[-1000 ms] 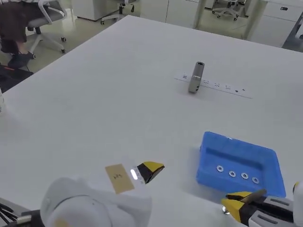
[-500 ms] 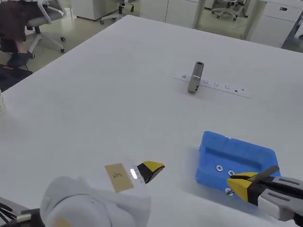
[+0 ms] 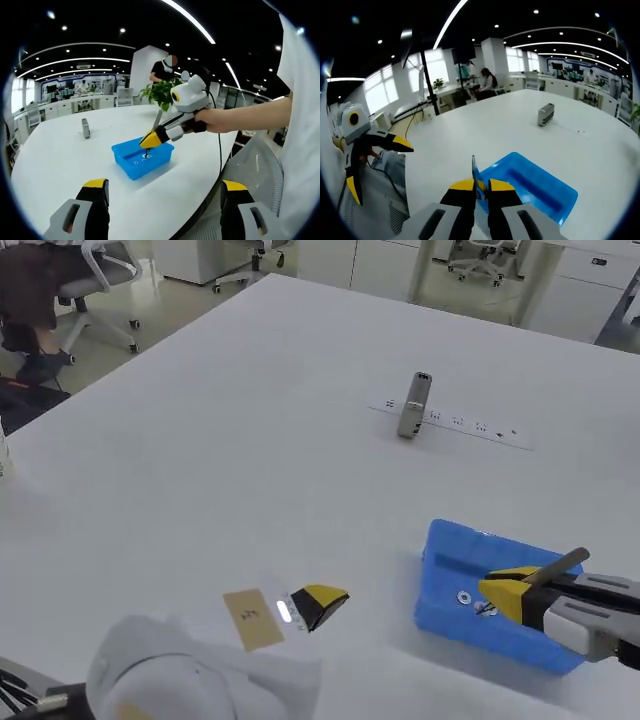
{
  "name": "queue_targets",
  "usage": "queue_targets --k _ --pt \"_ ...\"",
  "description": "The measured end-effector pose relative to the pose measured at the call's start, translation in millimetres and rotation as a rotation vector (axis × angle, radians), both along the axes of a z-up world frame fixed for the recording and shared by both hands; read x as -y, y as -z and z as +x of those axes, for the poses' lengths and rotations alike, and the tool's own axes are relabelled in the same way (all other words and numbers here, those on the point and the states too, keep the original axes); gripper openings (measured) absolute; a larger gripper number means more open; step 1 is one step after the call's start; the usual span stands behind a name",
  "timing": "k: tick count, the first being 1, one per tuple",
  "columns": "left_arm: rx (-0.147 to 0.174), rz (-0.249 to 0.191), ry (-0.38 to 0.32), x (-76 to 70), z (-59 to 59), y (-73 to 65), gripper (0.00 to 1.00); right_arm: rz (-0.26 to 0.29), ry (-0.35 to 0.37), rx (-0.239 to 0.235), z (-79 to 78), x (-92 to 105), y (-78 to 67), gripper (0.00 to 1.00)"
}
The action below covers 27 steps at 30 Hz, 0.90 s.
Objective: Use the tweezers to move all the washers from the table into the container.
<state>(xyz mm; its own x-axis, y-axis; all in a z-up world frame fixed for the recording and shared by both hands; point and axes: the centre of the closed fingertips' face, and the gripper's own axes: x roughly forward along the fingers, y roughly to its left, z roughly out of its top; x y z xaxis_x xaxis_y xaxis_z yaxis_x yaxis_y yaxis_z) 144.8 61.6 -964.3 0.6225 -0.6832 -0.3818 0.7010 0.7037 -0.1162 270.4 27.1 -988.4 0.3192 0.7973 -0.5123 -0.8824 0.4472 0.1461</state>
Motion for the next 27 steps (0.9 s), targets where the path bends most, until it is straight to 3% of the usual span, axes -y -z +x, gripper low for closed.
queue_targets --k 11,27 --pt "-0.004 0.000 0.001 -0.7 0.1 0.5 0.94 -0.051 -0.005 -0.030 25.4 -9.0 25.6 0.05" --pt "-0.008 0.004 0.012 -0.2 0.5 1.3 0.94 -0.064 -0.004 -0.087 40.8 -24.0 49.7 0.05"
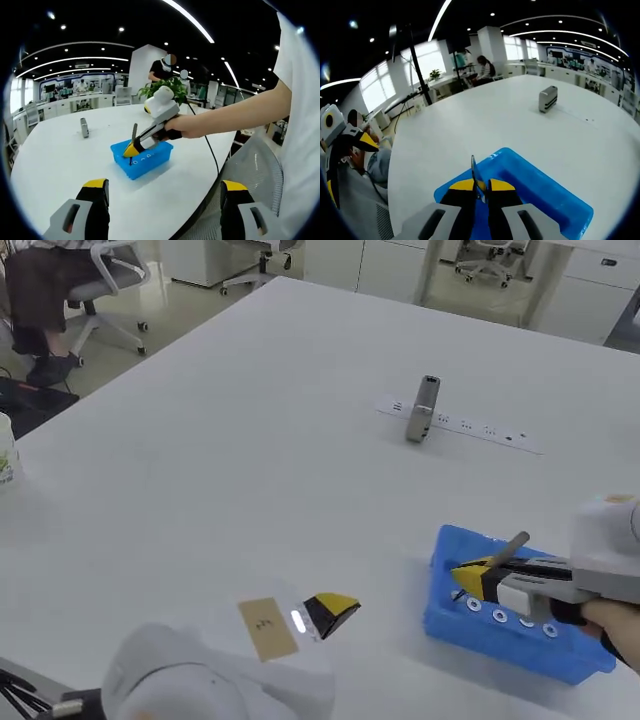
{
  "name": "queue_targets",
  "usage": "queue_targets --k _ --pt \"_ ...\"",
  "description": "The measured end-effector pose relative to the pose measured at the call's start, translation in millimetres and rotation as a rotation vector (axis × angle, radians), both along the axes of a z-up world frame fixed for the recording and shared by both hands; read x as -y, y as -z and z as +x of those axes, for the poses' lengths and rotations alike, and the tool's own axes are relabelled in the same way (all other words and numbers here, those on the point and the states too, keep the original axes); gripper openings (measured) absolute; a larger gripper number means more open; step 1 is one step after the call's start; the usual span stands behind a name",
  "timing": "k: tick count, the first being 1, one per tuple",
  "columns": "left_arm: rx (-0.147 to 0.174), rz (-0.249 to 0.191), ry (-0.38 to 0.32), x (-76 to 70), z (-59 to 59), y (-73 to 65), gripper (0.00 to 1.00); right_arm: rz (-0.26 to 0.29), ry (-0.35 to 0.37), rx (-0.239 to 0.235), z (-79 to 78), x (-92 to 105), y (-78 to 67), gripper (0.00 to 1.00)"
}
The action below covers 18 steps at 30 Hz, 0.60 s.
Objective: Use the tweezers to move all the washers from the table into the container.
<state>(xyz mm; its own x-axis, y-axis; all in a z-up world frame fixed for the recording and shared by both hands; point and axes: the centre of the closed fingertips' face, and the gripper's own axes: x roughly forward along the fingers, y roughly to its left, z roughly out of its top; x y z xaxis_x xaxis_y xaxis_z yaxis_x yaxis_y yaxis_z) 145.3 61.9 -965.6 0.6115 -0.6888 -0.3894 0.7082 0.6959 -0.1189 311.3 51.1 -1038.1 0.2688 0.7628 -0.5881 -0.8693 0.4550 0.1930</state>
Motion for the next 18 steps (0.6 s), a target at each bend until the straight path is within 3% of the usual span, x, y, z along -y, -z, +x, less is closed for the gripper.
queue_targets --k 18 --pt "-0.003 -0.001 -0.002 -1.3 1.6 1.0 0.94 -0.003 0.007 -0.023 1.9 -2.2 5.5 0.05"
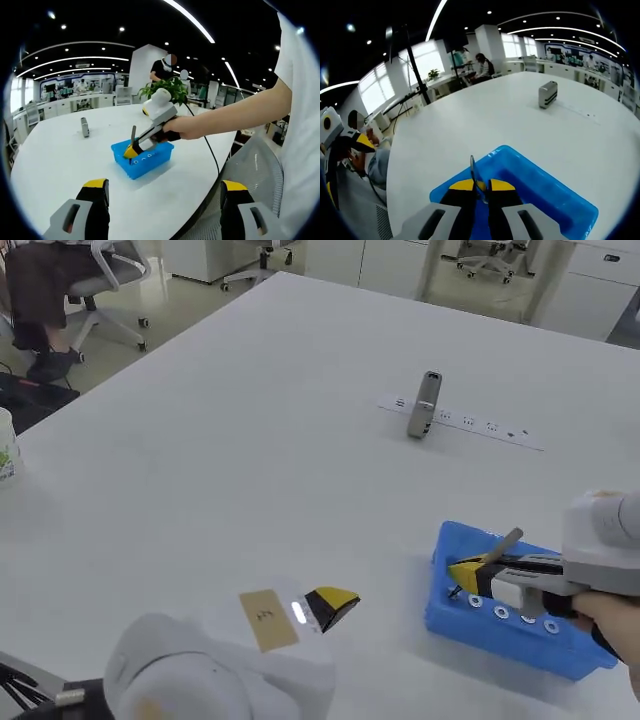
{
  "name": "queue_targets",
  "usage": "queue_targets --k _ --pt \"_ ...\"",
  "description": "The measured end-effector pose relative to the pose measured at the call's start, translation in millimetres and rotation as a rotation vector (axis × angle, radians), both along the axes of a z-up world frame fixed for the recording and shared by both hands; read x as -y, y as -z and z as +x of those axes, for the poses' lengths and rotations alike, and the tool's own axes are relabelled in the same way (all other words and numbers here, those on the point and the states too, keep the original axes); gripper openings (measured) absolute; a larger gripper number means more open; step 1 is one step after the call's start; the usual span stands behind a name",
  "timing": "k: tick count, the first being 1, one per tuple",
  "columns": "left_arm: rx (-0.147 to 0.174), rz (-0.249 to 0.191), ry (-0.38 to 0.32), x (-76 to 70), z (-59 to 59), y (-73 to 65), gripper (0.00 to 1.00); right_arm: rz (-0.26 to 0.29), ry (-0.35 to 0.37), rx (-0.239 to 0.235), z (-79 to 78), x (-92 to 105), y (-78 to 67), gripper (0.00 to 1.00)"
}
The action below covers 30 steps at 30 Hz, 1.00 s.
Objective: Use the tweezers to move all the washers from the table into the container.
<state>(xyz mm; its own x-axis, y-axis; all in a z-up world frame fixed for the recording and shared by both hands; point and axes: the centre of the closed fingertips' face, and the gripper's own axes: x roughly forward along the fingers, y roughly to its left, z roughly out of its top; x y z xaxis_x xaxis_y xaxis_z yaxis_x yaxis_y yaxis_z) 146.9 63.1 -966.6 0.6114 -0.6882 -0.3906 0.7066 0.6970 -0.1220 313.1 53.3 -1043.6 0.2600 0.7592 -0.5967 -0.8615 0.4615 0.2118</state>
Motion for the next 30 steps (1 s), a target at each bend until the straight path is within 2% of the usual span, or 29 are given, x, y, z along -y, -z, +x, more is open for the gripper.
queue_targets --k 13,21,25,27,30 --pt "-0.001 0.001 0.000 -0.3 -1.2 0.6 0.94 0.004 0.004 0.014 0.3 4.7 -5.0 0.04" --pt "-0.007 0.004 0.016 2.6 -4.0 -0.8 0.94 0.001 -0.007 0.043 -13.2 14.4 -21.4 0.04" --pt "-0.013 -0.010 0.042 8.3 -8.6 -6.5 0.94 0.010 -0.002 0.066 -22.6 22.5 -35.4 0.04" --pt "-0.012 0.005 0.059 10.7 -10.5 -6.5 0.93 0.014 0.001 0.079 -26.5 26.3 -41.8 0.04" --pt "-0.015 0.005 0.071 14.6 -12.3 -8.7 0.93 0.029 0.010 0.085 -33.3 31.7 -51.1 0.04"
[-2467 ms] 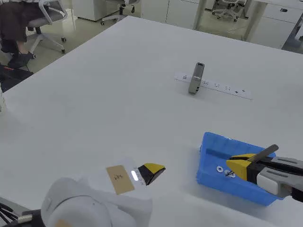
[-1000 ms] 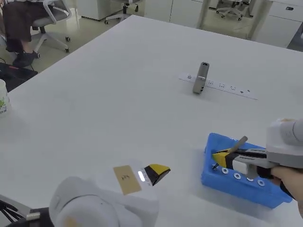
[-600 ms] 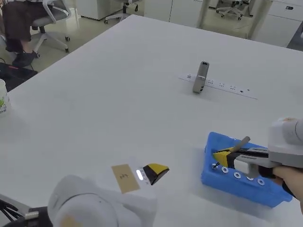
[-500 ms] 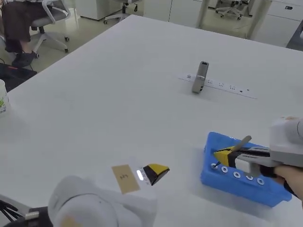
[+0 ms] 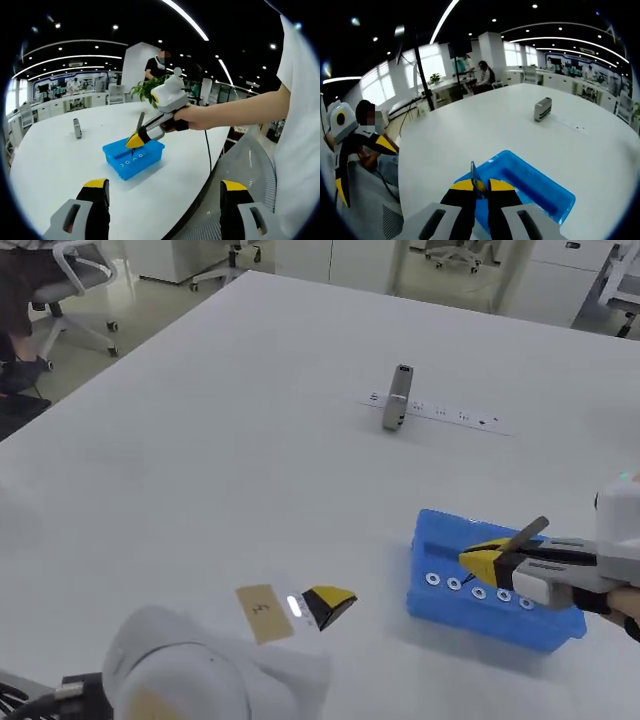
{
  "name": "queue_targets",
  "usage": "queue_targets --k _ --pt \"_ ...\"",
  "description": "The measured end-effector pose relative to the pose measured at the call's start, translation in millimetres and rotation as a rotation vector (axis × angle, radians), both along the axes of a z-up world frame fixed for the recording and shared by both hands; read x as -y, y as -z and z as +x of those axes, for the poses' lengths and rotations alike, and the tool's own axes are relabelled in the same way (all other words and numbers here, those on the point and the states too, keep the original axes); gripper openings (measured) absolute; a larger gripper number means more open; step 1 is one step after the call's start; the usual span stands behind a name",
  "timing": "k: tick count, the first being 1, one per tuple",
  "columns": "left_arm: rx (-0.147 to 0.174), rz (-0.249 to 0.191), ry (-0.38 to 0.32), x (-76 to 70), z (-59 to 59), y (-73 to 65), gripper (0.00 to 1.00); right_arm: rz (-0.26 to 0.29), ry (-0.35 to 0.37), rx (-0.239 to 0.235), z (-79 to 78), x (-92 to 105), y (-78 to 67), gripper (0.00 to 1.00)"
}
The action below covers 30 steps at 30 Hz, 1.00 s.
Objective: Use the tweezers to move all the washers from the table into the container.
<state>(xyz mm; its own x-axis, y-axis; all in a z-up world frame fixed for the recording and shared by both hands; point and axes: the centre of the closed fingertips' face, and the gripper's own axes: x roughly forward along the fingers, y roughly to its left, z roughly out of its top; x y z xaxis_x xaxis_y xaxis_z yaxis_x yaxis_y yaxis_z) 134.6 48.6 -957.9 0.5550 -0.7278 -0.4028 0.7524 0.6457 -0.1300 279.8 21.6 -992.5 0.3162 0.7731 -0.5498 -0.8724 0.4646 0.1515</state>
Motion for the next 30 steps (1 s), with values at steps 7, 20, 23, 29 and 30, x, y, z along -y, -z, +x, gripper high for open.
queue_targets --k 7,20,23,29,30 --pt "0.004 0.005 0.032 17.3 -3.4 -5.1 0.91 0.025 -0.004 0.010 -20.2 15.6 -16.0 0.04" --pt "0.020 0.001 0.104 57.4 3.0 -25.2 0.68 -0.009 -0.135 -0.031 -65.3 51.2 -8.8 0.04" --pt "0.030 -0.005 0.151 70.1 4.4 -31.6 0.60 -0.024 -0.178 -0.041 -75.7 57.6 -4.6 0.04" --pt "0.016 -0.032 0.261 89.5 6.4 -40.7 0.35 -0.070 -0.254 -0.075 -100.0 66.8 6.7 0.04" --pt "0.017 -0.032 0.272 92.2 9.3 -42.2 0.31 -0.080 -0.263 -0.072 -103.4 68.2 8.2 0.04"
